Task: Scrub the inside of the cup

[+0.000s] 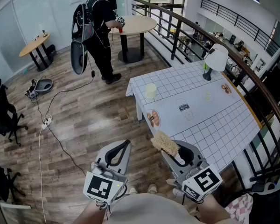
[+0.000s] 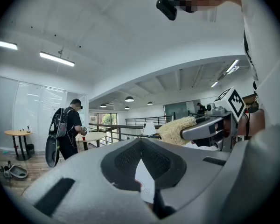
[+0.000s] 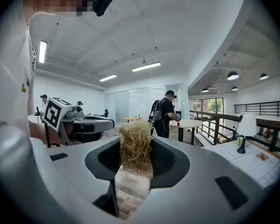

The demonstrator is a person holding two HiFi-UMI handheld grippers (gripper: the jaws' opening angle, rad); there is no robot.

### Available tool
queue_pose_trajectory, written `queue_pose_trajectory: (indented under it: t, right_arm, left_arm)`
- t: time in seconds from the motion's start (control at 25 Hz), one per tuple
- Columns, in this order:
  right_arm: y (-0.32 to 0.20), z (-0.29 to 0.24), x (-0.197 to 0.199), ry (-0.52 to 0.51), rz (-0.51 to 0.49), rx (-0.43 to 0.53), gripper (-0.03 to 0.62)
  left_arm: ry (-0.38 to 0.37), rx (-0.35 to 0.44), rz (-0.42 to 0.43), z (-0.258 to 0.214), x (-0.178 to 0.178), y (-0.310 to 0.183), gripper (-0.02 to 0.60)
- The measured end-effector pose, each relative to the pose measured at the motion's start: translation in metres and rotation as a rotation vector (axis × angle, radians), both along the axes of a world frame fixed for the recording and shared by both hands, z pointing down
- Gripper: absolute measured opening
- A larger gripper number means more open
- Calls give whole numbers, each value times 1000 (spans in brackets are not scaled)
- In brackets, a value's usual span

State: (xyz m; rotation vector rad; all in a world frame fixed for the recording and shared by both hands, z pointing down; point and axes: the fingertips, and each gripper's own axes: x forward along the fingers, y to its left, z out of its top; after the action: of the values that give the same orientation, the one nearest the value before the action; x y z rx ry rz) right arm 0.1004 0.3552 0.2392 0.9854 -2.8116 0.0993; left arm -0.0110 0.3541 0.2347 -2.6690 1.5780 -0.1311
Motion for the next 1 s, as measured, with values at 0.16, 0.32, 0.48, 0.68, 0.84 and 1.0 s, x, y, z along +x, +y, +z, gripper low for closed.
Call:
queue_pose_trajectory:
  t: [0.16,0.32,0.48,0.68,0.84,1.0]
  right_arm:
    - [-2,-7,3,-22,-8,6,143]
    - [-6,-8,8,-35,-2,3,143]
    - [-9,-6,16,-48,11,-5,143]
    - [-10,-4,25,-62,2,-9,143]
    - [-11,-2,35,-72,-3,-12,143]
    - [-12,2,53,-82,6,-17,143]
  left_arm:
    - [4,-27,7,0,11,-5,14]
    - [-6,-35,6,3,16,-7,14]
    - [-14,-37,7,3,22,-7,14]
    - [-17,-43,-2,4,30,-8,14]
    - [24,-30,0,4,35,-12,14]
    - [12,-31,0,6,51,-11,14]
